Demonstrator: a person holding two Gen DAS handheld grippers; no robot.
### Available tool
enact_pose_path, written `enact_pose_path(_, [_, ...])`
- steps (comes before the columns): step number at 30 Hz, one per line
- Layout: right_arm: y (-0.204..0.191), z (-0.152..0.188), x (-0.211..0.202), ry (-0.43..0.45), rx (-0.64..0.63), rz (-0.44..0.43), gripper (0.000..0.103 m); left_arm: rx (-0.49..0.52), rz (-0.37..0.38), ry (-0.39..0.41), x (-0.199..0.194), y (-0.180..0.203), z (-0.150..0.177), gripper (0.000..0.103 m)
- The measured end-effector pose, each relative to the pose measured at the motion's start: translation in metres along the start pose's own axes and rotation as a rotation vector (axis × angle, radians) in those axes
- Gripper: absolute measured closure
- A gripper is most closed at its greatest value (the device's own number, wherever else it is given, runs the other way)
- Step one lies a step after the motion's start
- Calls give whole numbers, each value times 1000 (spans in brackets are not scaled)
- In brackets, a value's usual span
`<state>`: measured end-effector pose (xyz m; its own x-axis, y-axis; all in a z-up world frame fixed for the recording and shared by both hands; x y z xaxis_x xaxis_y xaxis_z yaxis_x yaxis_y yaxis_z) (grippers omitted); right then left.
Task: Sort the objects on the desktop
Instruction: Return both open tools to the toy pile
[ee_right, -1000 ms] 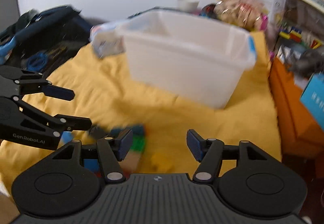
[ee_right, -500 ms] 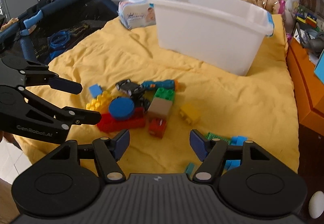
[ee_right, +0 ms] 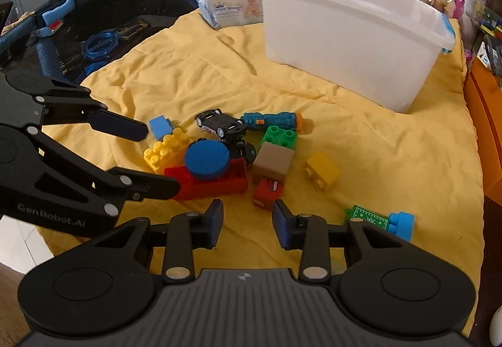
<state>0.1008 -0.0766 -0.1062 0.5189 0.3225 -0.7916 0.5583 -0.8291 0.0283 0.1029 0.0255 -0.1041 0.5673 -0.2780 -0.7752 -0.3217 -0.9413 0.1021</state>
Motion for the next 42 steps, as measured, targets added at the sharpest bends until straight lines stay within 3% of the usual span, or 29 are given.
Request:
enact_pose_path(6, [29,3,-13,26,81,118,64,45,75,-77,30,12,0,41])
enact_pose_path(10, [50,12,-20,13,142,170,64,-5,187,-138,45,24,7,42])
enact_pose_path(13, [59,15,-31,33,144,227,64,38,230,-111,53,45,2,42])
enact_pose_path(18, [72,13,-46,60,145,289,63,21,308,-80,51,68,-9,42])
enact_pose_path(20, [73,13,-48,67,135,292,61,10,297,-61,42,63,-10,42])
enact_pose_path(25, [63,8,-45,83,106,250,61,-72,173,-35,17,22,-5,41])
enact_pose_path(29, [54,4,-40,84,84,214,60,-115,79,-37,23,-3,-5,41])
enact_pose_path(34, [49,2,-45,93,60,221,59,-105,124,-79,38,13,0,41])
enact_pose_path(42, [62,16,-51,69,111,238,59,47,224,-90,49,73,0,41])
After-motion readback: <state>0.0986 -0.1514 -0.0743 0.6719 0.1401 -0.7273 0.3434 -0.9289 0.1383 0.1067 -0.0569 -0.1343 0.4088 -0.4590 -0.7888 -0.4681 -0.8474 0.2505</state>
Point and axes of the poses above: each gripper's, at about its wrist camera, not at the fingertips, and x roughly the way its jaws point, y to its right, z to its underside, the point moved 7 cm from there along x, roughly the way its jaws point, and after that the axes turned 4 degrees about -x, right-handed, at the moved point
